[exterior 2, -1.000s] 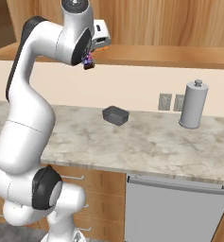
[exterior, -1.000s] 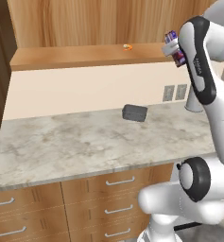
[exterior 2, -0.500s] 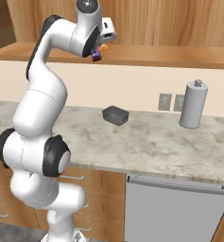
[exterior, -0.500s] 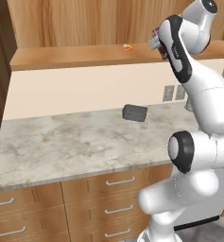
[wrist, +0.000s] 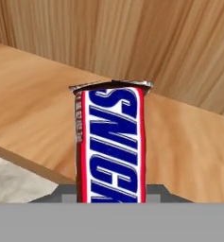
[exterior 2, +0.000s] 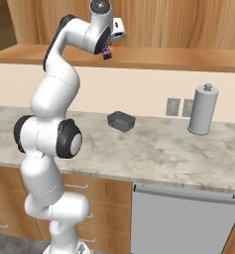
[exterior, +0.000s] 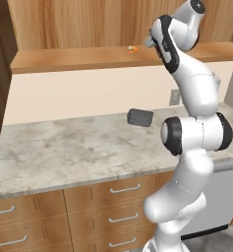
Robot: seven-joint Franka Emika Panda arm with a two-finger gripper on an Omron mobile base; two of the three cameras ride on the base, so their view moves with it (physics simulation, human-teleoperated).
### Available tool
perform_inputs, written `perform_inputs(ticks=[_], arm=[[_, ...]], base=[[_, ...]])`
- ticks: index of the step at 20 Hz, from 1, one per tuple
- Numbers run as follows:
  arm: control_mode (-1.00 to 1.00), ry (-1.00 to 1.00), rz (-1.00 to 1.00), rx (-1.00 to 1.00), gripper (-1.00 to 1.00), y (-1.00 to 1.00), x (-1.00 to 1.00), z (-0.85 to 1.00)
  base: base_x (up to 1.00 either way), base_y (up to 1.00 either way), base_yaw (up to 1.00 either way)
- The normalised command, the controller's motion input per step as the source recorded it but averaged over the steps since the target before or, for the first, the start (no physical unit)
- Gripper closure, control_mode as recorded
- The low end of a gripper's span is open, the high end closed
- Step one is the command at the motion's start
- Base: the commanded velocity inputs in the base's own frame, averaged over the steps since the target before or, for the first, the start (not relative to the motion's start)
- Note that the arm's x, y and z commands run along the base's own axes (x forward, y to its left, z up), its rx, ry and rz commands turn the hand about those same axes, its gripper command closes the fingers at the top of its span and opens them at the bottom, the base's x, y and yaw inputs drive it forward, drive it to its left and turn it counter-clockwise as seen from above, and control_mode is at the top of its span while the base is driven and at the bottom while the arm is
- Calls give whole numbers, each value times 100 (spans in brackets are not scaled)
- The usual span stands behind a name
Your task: Pick the bar and bar from the counter and place them in the cabinets closest to them.
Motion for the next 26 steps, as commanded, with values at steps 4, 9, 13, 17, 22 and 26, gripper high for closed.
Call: perform_inputs(ticks=[4, 9, 13, 17, 22, 26], arm=[[-100, 0, 0, 0, 100, 0, 80, 0], [-100, 0, 0, 0, 100, 0, 83, 0], [-100, 0, -1, 0, -100, 2, 51, 0], [-100, 0, -2, 0, -100, 0, -10, 7], [-100, -1, -2, 0, -100, 0, -62, 10], [-100, -15, 0, -3, -100, 0, -100, -3]], base=[[0, 0, 0], [0, 0, 0], [0, 0, 0], [0, 0, 0], [0, 0, 0], [0, 0, 0]])
